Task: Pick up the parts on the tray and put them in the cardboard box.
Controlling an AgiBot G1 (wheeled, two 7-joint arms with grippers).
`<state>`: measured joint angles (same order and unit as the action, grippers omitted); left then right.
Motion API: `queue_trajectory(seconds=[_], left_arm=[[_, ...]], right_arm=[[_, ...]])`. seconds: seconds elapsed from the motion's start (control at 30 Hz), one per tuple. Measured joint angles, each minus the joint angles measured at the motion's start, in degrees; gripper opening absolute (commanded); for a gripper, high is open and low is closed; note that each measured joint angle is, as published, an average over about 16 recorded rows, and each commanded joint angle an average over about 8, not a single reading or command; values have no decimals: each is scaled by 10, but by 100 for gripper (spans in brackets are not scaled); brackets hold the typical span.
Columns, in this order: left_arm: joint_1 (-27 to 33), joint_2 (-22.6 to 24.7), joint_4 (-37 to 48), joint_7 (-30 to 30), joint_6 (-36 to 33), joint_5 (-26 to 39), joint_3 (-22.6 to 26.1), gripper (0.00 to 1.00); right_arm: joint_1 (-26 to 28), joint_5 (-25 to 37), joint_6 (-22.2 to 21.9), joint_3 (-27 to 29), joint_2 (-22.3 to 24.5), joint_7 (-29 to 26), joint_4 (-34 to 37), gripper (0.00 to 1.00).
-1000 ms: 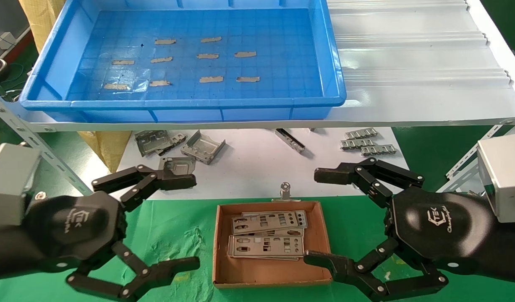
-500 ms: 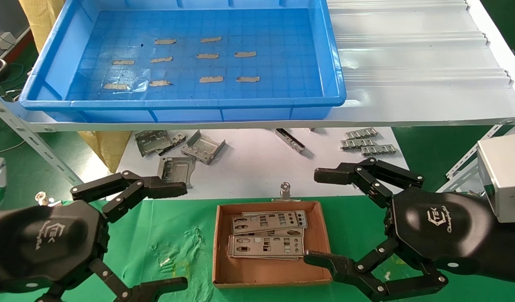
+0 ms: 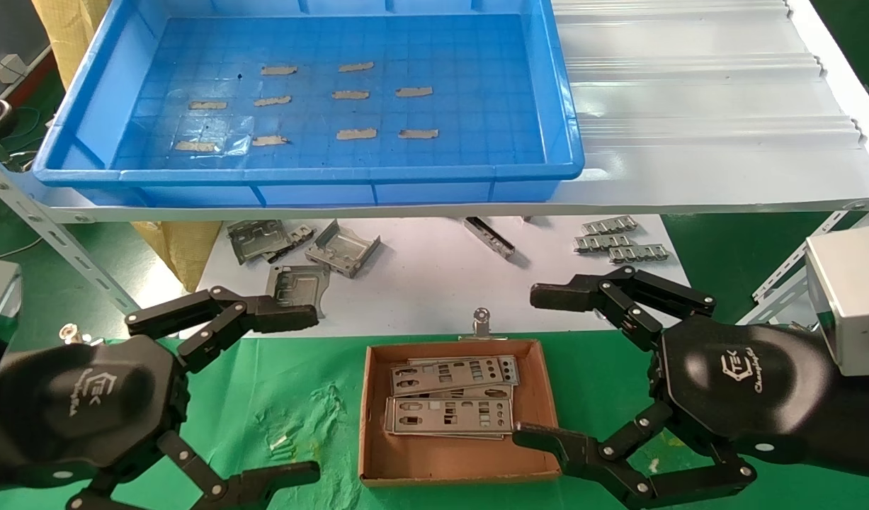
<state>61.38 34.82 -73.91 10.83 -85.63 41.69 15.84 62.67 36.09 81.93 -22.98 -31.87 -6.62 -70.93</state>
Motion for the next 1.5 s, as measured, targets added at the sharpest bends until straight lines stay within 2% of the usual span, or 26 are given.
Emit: queue_trajectory(seconds=[1.5], left_arm=[[2, 3, 5, -2, -1, 2, 3, 100]], right_arm=[[0, 0, 0, 0, 0, 0, 0, 100]])
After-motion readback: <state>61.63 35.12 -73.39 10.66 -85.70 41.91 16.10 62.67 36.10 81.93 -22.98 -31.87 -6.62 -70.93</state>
